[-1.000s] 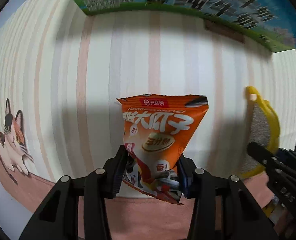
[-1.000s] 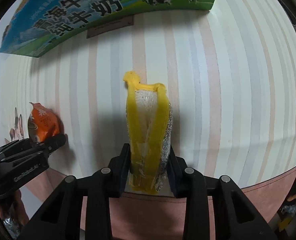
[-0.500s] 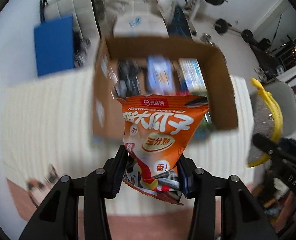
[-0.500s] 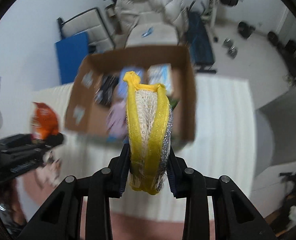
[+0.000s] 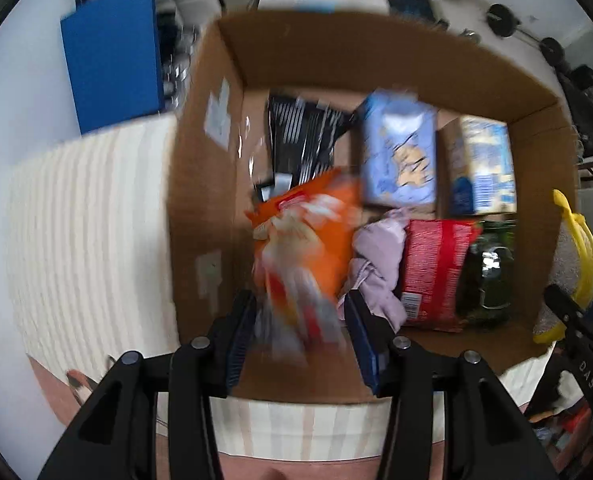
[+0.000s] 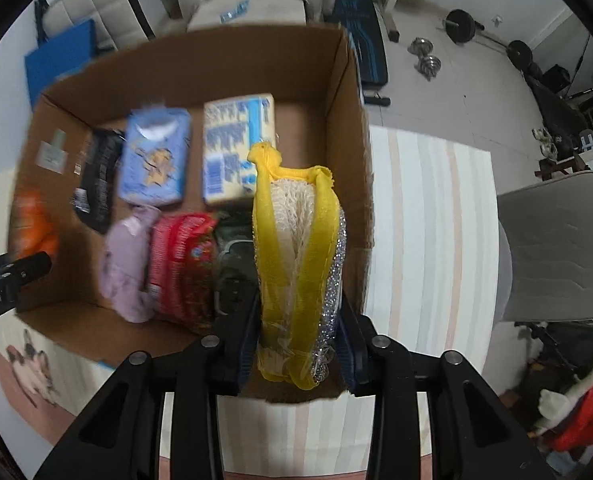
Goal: Organize soft objects
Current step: 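Lower both items into the box and open both grippers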
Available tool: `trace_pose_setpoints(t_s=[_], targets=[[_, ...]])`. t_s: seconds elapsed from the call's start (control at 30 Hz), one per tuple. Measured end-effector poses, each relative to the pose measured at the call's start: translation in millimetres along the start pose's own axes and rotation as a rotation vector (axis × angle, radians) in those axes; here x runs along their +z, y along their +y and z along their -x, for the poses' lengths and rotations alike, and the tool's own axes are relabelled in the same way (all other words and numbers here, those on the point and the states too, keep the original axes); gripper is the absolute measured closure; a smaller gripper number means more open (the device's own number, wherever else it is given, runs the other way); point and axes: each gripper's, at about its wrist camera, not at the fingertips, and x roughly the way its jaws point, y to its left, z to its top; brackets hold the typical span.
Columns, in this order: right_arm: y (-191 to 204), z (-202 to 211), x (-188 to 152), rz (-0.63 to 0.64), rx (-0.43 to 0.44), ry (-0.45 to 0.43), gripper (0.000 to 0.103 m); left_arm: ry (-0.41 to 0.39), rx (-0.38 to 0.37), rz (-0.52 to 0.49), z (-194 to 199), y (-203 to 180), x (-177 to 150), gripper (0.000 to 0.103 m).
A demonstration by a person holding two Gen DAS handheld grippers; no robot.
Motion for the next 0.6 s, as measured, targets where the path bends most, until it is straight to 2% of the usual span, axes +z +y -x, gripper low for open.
trace_pose_setpoints(t_s=[0.07, 0.1, 0.37, 0.5, 0.53, 0.6], targets=[[0, -6, 1, -0.012, 0.002, 0.002, 0.056, 0.031, -0.010, 0.013, -11, 3, 2, 0.056], [0, -7, 3, -0.018, 0.001, 0.001, 0.049, 0.030, -0.007, 0.013, -12, 3, 2, 0.049], [0, -7, 1, -0.050, 0.028, 0.000, 0.036, -0.008, -0.011, 0.016, -8, 11, -2, 0.020], [6, -5, -1, -0.046, 0.045, 0.000, 0.016, -0.030, -0.021, 0.022, -3, 15, -4, 0.009], [8, -6, -1, -0.047, 0.052, -0.001, 0.009, -0.035, -0.033, 0.024, -2, 14, -4, 0.009], [12, -6, 0, -0.049, 0.067, -0.005, 0.003, -0.055, -0.029, 0.025, 5, 17, -8, 0.009]])
